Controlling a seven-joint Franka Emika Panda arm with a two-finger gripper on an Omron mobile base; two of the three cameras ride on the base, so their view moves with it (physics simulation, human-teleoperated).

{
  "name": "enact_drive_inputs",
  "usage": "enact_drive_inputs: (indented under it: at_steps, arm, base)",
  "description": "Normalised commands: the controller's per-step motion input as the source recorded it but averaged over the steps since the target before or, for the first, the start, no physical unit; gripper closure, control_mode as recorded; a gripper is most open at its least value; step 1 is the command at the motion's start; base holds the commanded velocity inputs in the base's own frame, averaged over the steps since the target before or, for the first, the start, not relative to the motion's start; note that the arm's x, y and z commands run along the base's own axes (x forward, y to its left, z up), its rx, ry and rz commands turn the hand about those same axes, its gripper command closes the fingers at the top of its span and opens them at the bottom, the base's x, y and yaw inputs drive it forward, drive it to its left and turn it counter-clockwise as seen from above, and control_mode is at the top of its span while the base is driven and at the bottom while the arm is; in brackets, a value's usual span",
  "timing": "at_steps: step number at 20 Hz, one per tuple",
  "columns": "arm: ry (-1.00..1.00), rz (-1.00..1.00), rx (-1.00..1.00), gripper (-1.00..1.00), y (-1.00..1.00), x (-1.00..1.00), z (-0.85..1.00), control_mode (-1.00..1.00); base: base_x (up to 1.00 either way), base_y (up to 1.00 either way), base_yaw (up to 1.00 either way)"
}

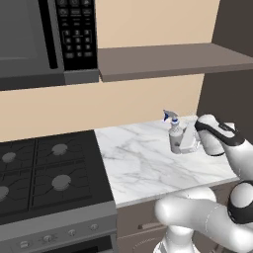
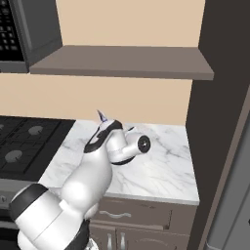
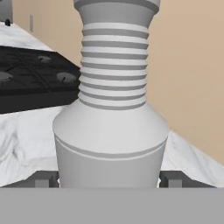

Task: Move the cutting board and knife to the sink. Then move spray from the shelves to the counter.

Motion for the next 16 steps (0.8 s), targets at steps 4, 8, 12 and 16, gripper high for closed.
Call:
enact_drive_inputs:
  at_steps: [4,8,12,16]
  arm:
    - [0.12,0.04,0.05,1.0,0.3,0.22,-0.53,-1.0]
    - [0.16,0.03,0.04,1.0,0.39,0.32,-0.4,-1.0]
    - [0.06,0.08,0.08,1.0,0.29,0.44,-0.3,-1.0]
    - [0.0,0.12,0.11,1.0,0.25,0.27,-0.45,-1.0]
  base:
    - [0.0,0.0,0.0]
    - [0.0,0.0,0.0]
    - [0.0,0.0,0.0]
    - [0.0,0.0,0.0]
